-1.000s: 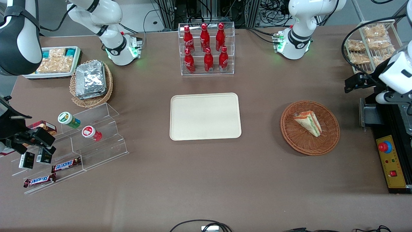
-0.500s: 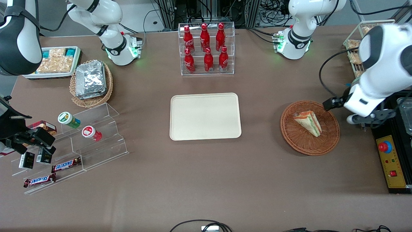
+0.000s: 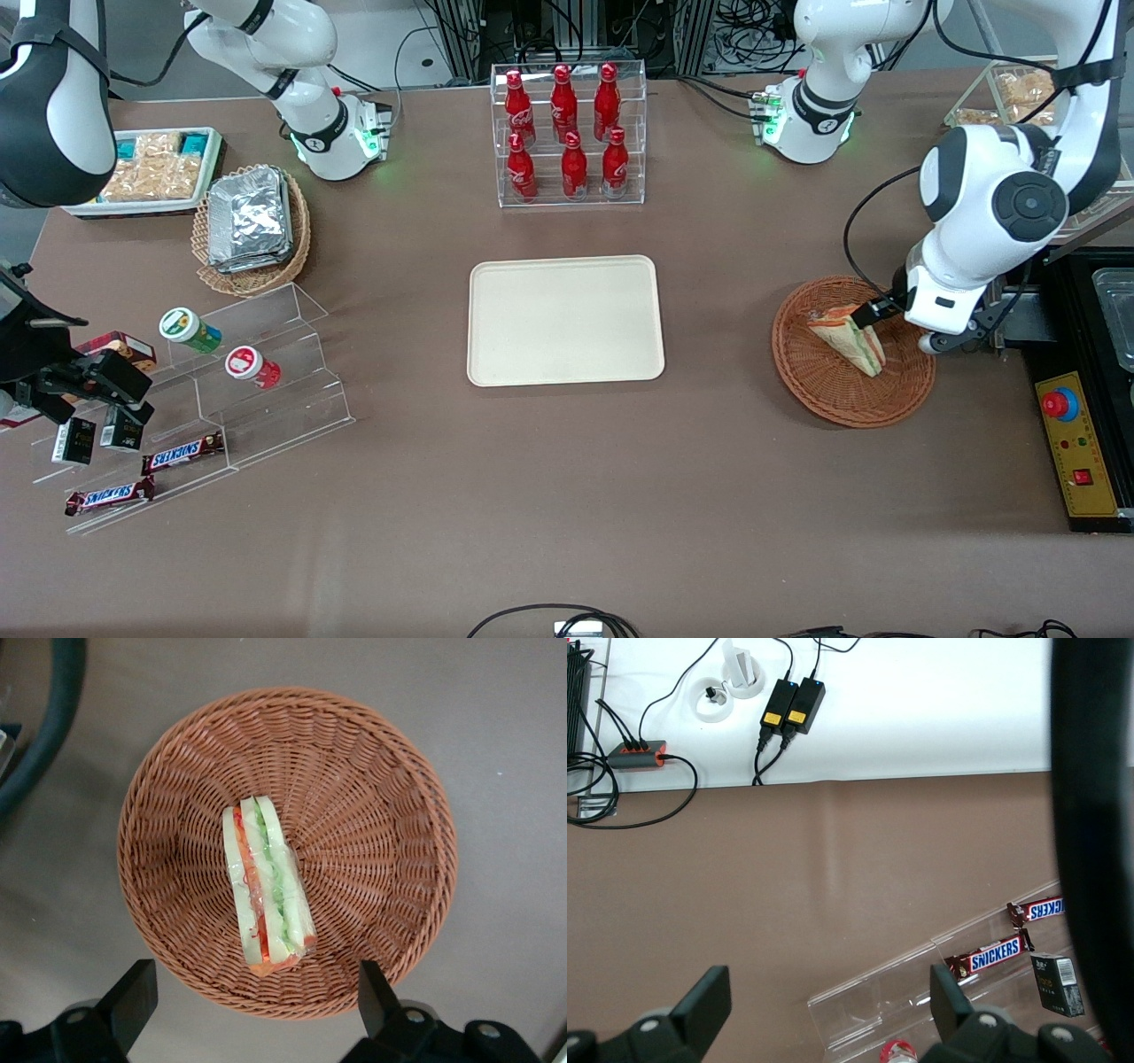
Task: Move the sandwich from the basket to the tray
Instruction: 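Lower the open left gripper around the wrapped sandwich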
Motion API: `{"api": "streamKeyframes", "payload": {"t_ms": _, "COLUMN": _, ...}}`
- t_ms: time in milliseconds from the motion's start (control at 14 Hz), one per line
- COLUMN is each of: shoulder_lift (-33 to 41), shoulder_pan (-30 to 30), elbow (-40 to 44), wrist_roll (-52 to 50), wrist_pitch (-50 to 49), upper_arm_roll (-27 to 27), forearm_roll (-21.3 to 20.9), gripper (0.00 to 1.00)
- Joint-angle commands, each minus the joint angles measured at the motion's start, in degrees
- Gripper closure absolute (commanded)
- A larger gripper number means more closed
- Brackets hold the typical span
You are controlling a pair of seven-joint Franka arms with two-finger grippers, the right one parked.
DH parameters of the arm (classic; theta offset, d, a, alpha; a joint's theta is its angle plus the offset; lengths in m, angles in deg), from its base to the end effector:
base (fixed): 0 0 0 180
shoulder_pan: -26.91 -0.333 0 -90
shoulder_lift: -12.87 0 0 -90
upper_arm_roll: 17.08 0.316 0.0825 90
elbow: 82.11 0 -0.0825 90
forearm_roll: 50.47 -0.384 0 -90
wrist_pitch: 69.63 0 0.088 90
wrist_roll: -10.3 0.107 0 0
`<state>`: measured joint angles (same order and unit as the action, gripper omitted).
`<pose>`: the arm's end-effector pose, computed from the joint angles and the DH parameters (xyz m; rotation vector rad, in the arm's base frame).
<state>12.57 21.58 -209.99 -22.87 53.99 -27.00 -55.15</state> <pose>0.5149 -0.0380 0.3625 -2.9758 -0.6824 0.0826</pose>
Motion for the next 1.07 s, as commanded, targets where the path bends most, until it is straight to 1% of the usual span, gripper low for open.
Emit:
{"api": "streamKeyframes", "payload": {"t_ms": 0, "shoulder_lift": -0.1, "shoulder_pan": 0.1, "elbow": -2.6, "wrist_roll": -4.9, "wrist_pitch": 3.6, "upper_arm_roll": 0.2, "forearm_roll": -1.0, "gripper": 0.0}}
{"api": "streamKeyframes", "payload": {"t_ms": 214, "shoulder_lift": -2.5, "shoulder_pan": 0.1, "elbow": -3.0, "wrist_roll": -8.0, "wrist_pitch": 5.4, "upper_arm_roll": 0.2, "forearm_roll": -1.1, "gripper": 0.0}}
{"api": "streamKeyframes", "payload": {"t_ms": 571, "shoulder_lift": -5.1, "shoulder_pan": -0.1, "elbow": -7.5, "wrist_roll": -12.0, "wrist_pitch": 14.5, "upper_arm_roll": 0.3, "forearm_roll": -1.1, "gripper": 0.0}}
{"api": "streamKeyframes", "payload": {"t_ms": 1000, "shoulder_lift": -8.6, "shoulder_pan": -0.5, "elbow": -10.3, "wrist_roll": -12.4, "wrist_pitch": 21.7, "upper_arm_roll": 0.6, "forearm_roll": -1.3, "gripper": 0.0}}
